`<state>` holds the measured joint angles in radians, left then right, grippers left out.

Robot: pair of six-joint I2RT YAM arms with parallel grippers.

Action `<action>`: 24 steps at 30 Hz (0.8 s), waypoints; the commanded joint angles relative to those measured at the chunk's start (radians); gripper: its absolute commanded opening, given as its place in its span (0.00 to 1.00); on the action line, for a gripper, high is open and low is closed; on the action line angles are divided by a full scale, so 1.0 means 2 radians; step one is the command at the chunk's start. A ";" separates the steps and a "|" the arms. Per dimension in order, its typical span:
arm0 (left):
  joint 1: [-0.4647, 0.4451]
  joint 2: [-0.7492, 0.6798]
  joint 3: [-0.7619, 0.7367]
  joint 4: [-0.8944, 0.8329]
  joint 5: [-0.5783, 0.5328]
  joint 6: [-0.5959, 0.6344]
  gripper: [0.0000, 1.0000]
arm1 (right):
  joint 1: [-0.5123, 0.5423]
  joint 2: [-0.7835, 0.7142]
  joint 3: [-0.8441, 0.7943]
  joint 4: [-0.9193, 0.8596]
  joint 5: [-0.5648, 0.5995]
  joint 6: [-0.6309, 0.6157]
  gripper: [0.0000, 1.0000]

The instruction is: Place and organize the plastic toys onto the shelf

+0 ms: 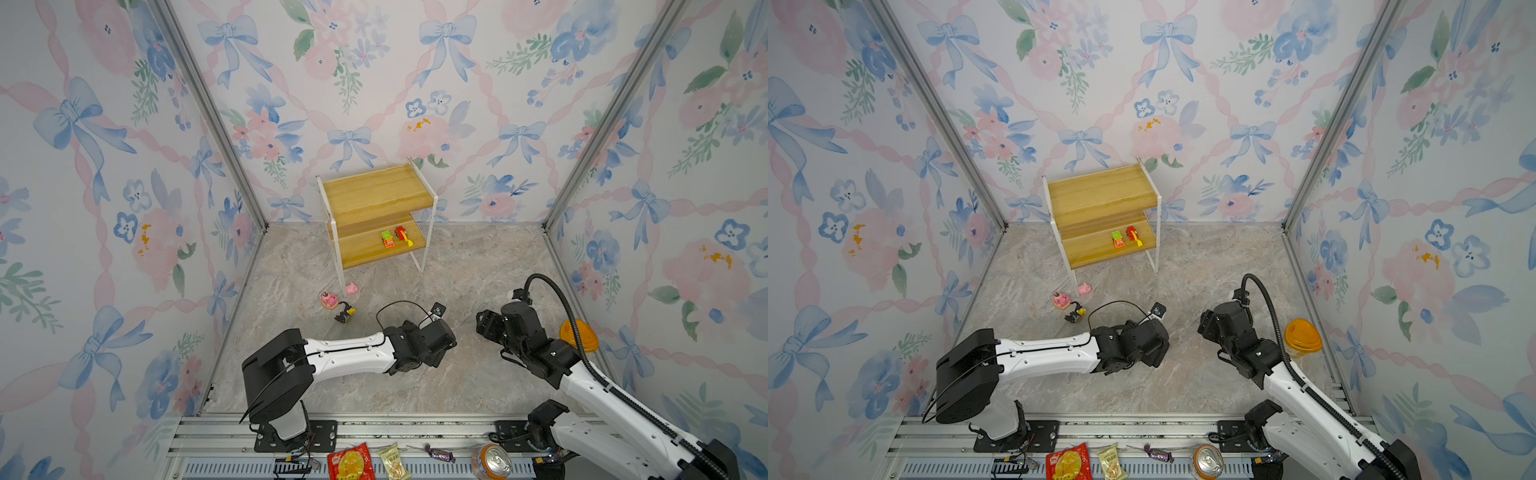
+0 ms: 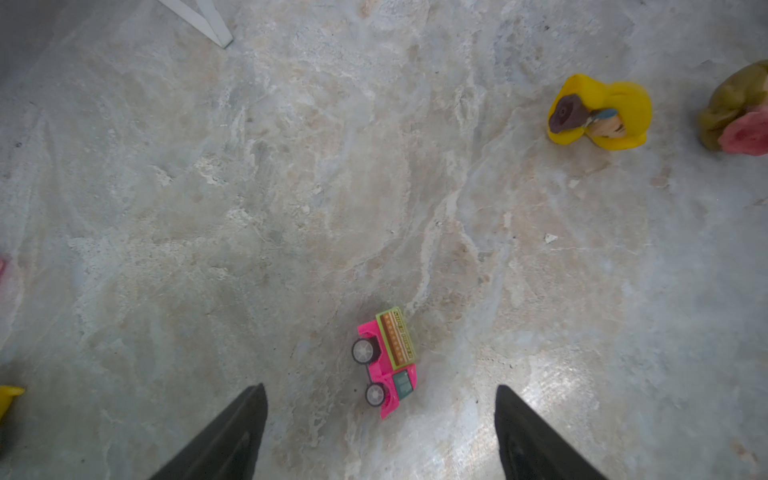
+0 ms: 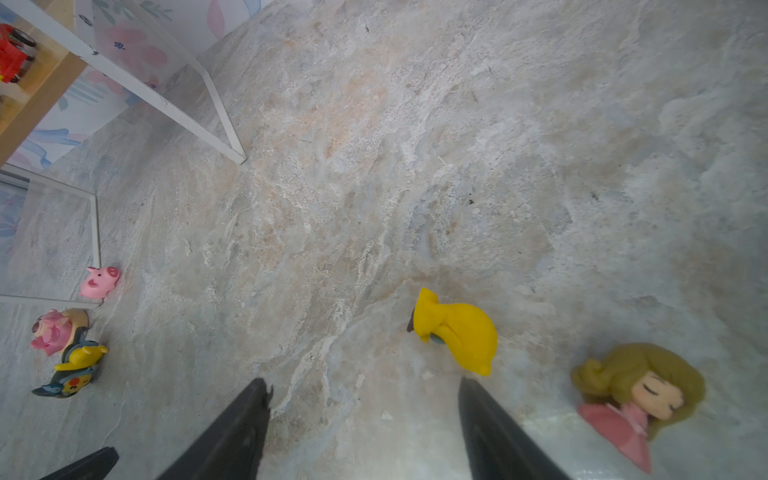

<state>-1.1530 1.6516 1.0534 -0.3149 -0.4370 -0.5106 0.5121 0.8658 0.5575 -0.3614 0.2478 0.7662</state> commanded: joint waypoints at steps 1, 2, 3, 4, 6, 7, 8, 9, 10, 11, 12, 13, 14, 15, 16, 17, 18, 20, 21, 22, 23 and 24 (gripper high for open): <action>-0.006 0.023 0.025 -0.028 -0.024 -0.009 0.84 | -0.010 -0.003 -0.013 -0.016 -0.019 -0.011 0.74; -0.007 0.030 0.029 -0.031 -0.025 -0.007 0.84 | -0.013 -0.003 -0.016 -0.013 -0.022 -0.011 0.74; -0.009 0.038 0.035 -0.035 -0.027 -0.007 0.82 | -0.016 -0.005 -0.019 -0.010 -0.027 -0.011 0.74; -0.010 0.048 0.041 -0.038 -0.028 -0.007 0.81 | -0.018 -0.006 -0.022 -0.007 -0.030 -0.011 0.75; -0.011 0.062 0.048 -0.044 -0.026 -0.007 0.80 | -0.023 -0.009 -0.026 -0.003 -0.034 -0.011 0.74; -0.012 0.069 0.051 -0.045 -0.025 -0.007 0.79 | -0.027 -0.011 -0.028 -0.001 -0.037 -0.012 0.74; -0.012 0.075 0.053 -0.045 -0.022 -0.007 0.77 | -0.029 -0.012 -0.029 -0.002 -0.041 -0.013 0.75; -0.012 0.081 0.055 -0.045 -0.019 -0.006 0.77 | -0.032 -0.014 -0.029 0.000 -0.043 -0.015 0.75; -0.011 0.087 0.058 -0.045 -0.015 -0.007 0.76 | -0.034 -0.015 -0.030 0.000 -0.045 -0.016 0.75; -0.010 0.093 0.060 -0.045 -0.012 -0.008 0.76 | -0.037 -0.016 -0.030 0.001 -0.048 -0.018 0.75; -0.010 0.097 0.062 -0.045 -0.008 -0.010 0.76 | -0.039 -0.016 -0.031 0.001 -0.050 -0.019 0.75; -0.008 0.102 0.064 -0.045 -0.007 -0.011 0.75 | -0.041 -0.017 -0.032 0.002 -0.052 -0.022 0.75; -0.007 0.107 0.066 -0.045 -0.006 -0.010 0.75 | -0.043 -0.018 -0.033 0.003 -0.053 -0.023 0.75; -0.005 0.111 0.068 -0.045 -0.004 -0.011 0.74 | -0.045 -0.019 -0.035 0.005 -0.055 -0.024 0.75; -0.003 0.114 0.070 -0.045 -0.002 -0.011 0.74 | -0.047 -0.019 -0.037 0.007 -0.058 -0.025 0.75; -0.001 0.117 0.073 -0.045 0.000 -0.011 0.72 | -0.050 -0.020 -0.039 0.009 -0.060 -0.026 0.75; 0.000 0.120 0.074 -0.045 0.002 -0.010 0.71 | -0.052 -0.020 -0.040 0.010 -0.062 -0.026 0.75; 0.002 0.125 0.077 -0.045 0.005 -0.010 0.69 | -0.058 -0.021 -0.043 0.013 -0.067 -0.028 0.75; 0.003 0.127 0.077 -0.045 0.006 -0.009 0.67 | -0.059 -0.021 -0.043 0.013 -0.069 -0.029 0.75; 0.005 0.129 0.077 -0.045 0.007 -0.009 0.66 | -0.062 -0.022 -0.044 0.014 -0.070 -0.029 0.75; 0.008 0.129 0.076 -0.045 0.009 -0.009 0.64 | -0.064 -0.022 -0.045 0.016 -0.072 -0.030 0.76; 0.011 0.129 0.075 -0.044 0.011 -0.009 0.62 | -0.067 -0.023 -0.046 0.017 -0.074 -0.031 0.76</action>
<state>-1.1458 1.8938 1.1904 -0.3843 -0.4297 -0.5240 0.3946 0.8345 0.4824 -0.3447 0.1215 0.7235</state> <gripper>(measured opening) 0.629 0.756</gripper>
